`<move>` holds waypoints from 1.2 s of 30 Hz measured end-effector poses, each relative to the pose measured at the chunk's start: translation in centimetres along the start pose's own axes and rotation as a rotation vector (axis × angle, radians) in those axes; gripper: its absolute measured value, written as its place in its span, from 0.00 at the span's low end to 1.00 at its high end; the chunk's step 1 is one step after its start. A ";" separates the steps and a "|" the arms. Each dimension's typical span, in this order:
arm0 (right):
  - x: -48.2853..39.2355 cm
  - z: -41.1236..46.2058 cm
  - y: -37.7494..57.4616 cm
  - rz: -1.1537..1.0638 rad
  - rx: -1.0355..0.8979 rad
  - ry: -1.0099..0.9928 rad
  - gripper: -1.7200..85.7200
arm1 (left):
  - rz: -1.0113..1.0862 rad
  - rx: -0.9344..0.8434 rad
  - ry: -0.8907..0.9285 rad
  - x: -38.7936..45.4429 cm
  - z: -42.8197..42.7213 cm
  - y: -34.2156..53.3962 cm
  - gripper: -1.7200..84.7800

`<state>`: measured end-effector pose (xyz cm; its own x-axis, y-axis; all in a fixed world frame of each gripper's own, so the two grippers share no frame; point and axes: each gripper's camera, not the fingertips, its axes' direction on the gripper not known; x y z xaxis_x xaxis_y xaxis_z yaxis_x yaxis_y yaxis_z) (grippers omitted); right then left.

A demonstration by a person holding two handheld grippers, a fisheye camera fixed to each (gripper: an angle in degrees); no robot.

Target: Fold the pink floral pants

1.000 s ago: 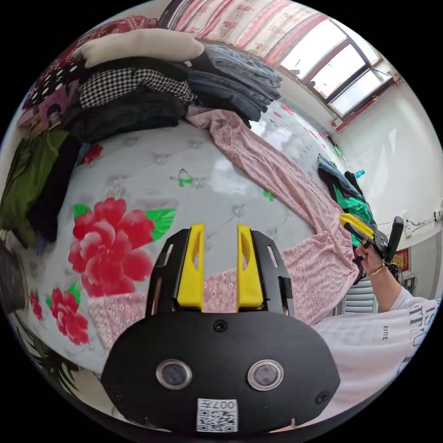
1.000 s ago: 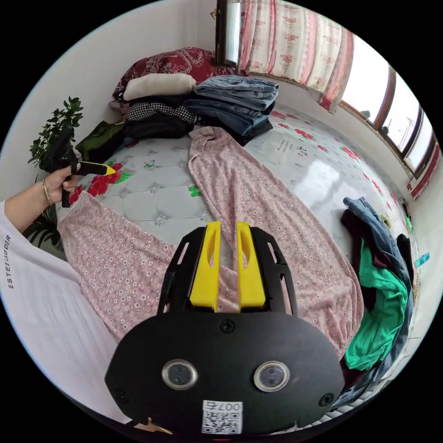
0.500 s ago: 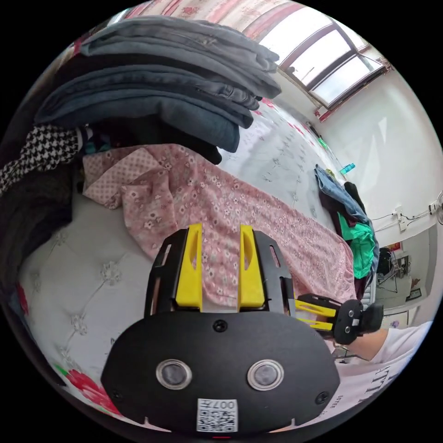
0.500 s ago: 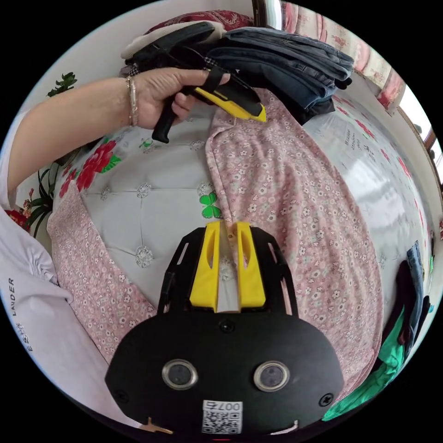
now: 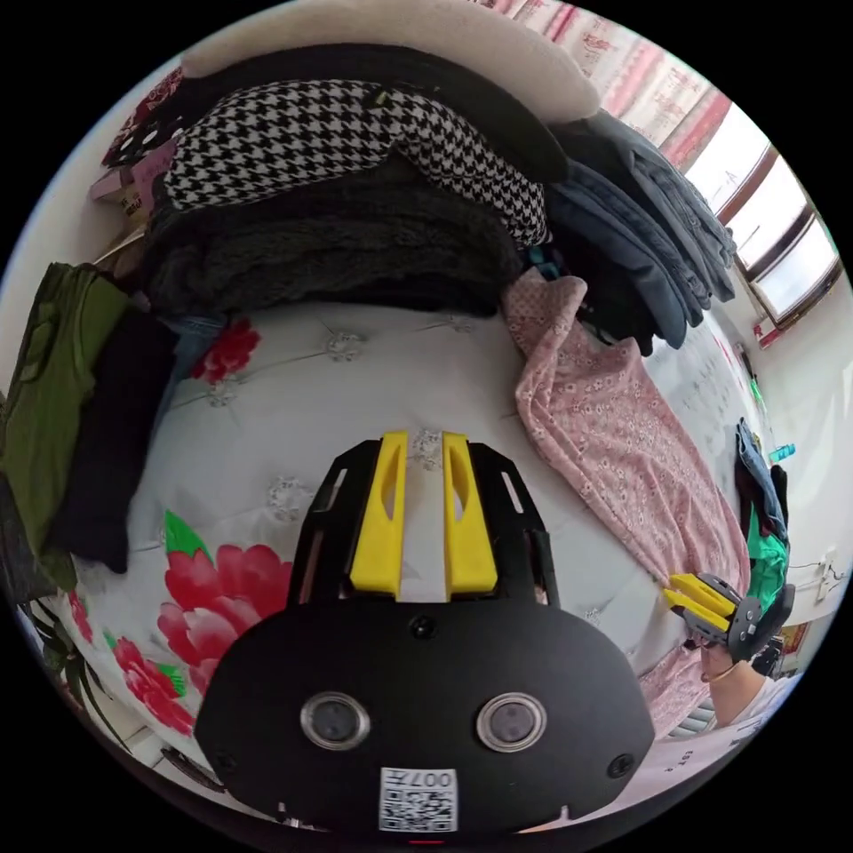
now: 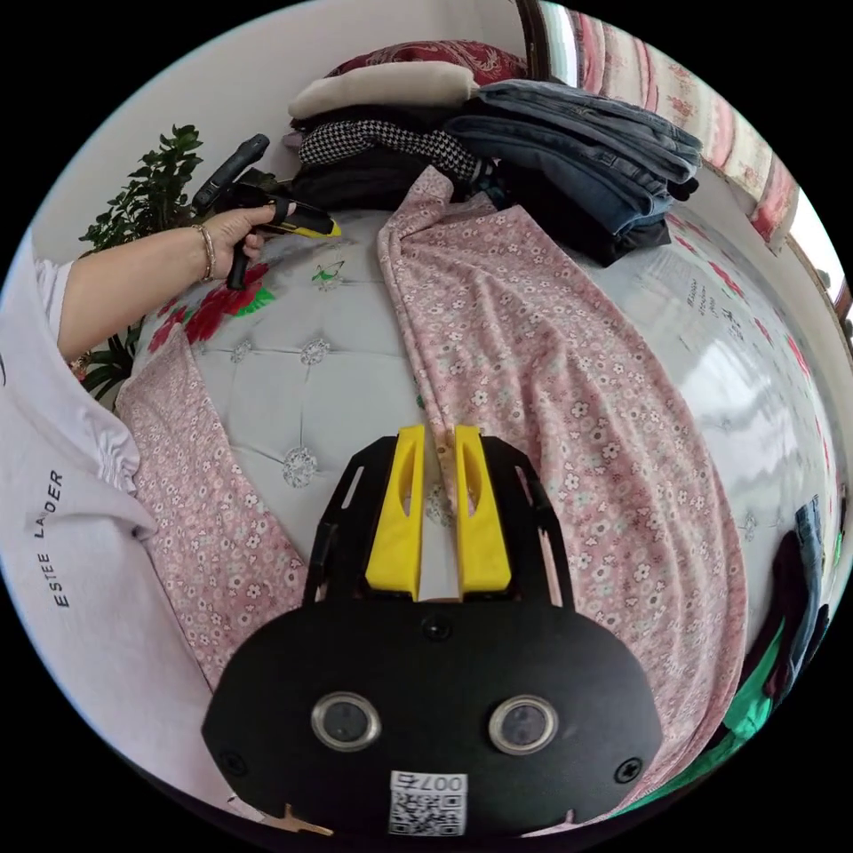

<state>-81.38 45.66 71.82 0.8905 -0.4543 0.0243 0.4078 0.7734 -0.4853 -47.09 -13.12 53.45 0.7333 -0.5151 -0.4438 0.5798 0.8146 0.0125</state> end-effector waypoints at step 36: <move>27.5 -4.0 11.6 0.331 -0.349 0.357 0.04 | 0.743 0.055 -0.135 18.8 3.7 -3.0 0.16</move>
<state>-52.97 40.37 63.39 0.8114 -0.3812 -0.4430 -0.0240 0.7357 -0.6769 -33.72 -26.20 48.35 0.9732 0.1336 -0.1873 -0.0701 0.9476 0.3118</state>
